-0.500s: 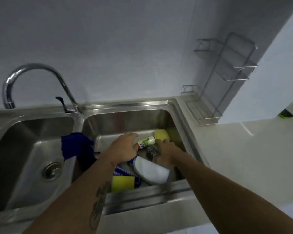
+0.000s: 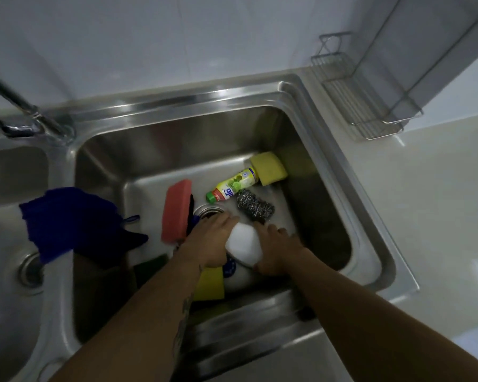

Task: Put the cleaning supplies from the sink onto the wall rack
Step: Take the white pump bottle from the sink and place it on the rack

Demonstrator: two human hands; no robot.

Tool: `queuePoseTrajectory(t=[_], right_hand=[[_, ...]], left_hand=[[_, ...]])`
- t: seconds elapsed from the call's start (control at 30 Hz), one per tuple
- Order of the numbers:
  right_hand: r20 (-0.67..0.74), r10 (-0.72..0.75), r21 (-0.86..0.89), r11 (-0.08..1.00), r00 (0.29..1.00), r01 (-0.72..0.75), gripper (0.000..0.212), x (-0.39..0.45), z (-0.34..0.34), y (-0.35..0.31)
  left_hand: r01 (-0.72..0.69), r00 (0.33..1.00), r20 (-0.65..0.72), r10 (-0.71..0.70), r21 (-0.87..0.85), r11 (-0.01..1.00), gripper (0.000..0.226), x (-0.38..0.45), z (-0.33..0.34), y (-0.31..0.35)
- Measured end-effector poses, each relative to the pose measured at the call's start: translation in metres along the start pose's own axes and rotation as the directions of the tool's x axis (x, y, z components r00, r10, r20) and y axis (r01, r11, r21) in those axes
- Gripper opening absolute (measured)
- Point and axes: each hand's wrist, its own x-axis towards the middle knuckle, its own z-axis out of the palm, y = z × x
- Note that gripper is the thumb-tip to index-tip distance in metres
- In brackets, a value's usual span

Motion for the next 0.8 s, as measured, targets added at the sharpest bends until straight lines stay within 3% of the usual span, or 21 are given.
queuePoseTrajectory(t=[0.3, 0.47, 0.57, 0.7, 0.8], right_hand=[[-0.08, 0.033, -0.194, 0.98, 0.996, -0.048, 0.117, -0.01, 0.003, -0.011], [-0.242, 0.009, -0.217, 0.974, 0.97, -0.063, 0.122, -0.026, -0.013, -0.012], [-0.379, 0.0, -0.217, 0.972, 0.925, -0.089, 0.122, -0.046, -0.031, -0.016], [-0.578, -0.009, -0.176, 0.978, 0.816, -0.114, 0.115, -0.078, -0.074, -0.023], [-0.684, 0.009, -0.104, 0.989, 0.729, -0.11, 0.12, -0.097, -0.121, -0.022]], left_hand=[[-0.161, 0.984, -0.053, 0.171, 0.164, 0.973, 0.077, 0.006, -0.008, 0.005], [-0.186, 0.965, -0.144, 0.219, 0.213, 0.959, 0.076, -0.005, -0.043, 0.016], [-0.199, 0.942, -0.216, 0.256, 0.253, 0.947, 0.075, -0.016, -0.077, 0.02], [-0.224, 0.898, -0.303, 0.319, 0.31, 0.924, 0.08, -0.03, -0.141, 0.036], [-0.214, 0.813, -0.425, 0.397, 0.417, 0.883, 0.081, -0.038, -0.198, 0.057]])
